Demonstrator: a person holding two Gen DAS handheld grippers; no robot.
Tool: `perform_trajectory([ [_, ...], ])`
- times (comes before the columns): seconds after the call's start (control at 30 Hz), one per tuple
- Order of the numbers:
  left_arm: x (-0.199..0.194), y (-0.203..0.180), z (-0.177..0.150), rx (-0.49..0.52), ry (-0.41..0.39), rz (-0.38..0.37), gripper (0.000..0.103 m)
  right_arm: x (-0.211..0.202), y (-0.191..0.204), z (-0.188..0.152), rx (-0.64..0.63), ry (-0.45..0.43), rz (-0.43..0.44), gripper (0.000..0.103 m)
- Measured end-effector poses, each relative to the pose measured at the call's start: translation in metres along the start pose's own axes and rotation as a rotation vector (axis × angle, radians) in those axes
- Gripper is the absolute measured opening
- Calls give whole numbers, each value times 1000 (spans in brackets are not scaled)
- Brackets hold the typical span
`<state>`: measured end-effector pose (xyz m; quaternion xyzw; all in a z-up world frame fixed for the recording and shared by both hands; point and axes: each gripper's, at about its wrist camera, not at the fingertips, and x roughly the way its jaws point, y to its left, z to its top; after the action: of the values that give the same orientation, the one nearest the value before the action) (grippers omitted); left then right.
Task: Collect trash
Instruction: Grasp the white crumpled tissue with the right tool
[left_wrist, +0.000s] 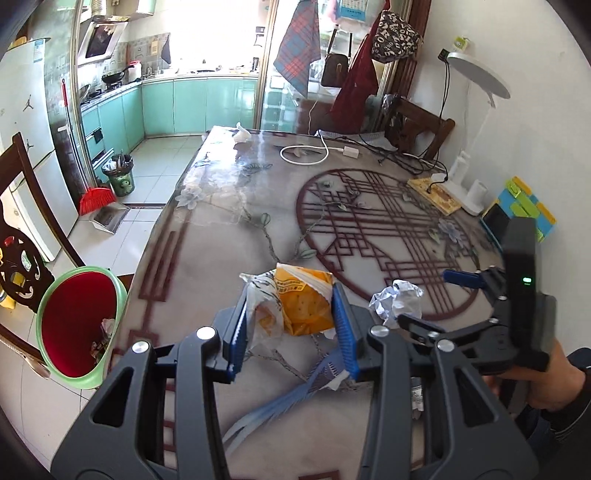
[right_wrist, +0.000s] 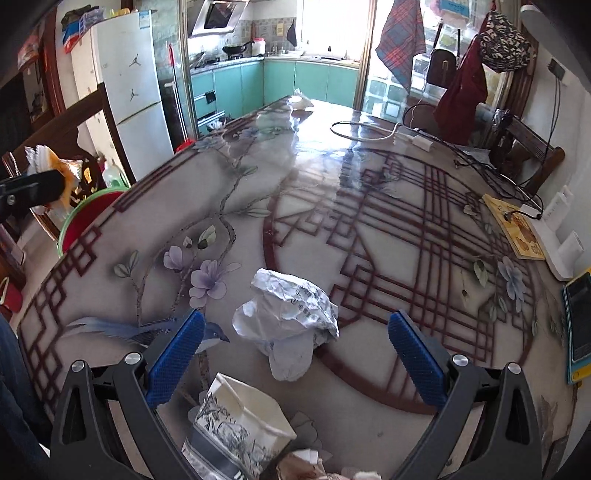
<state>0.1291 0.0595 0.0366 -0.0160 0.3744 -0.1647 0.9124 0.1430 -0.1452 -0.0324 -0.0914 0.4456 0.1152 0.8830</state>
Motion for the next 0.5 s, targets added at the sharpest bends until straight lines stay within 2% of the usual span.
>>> perform_trajectory([
  [0.17,-4,-1,1,9,-19,-9,40,28,3,9,-36,90,-13,96],
  [0.27,-5,0,2,8,-25,-13,40,36,3,9,-28,120,-6,90],
  [0.37,-6,2,0,4,-26,-12,40,43,2,8,-20,152,-7,69],
  [0.4,-6,3,0,1,-26,-13,40,46,0,7,-8,167,-2,56],
  [0.43,-7,3,0,0,-26,-13,40,46,-1,7,0,171,-1,52],
  [0.5,-7,3,1,-2,-29,-13,40,44,-1,6,1,166,-1,49],
])
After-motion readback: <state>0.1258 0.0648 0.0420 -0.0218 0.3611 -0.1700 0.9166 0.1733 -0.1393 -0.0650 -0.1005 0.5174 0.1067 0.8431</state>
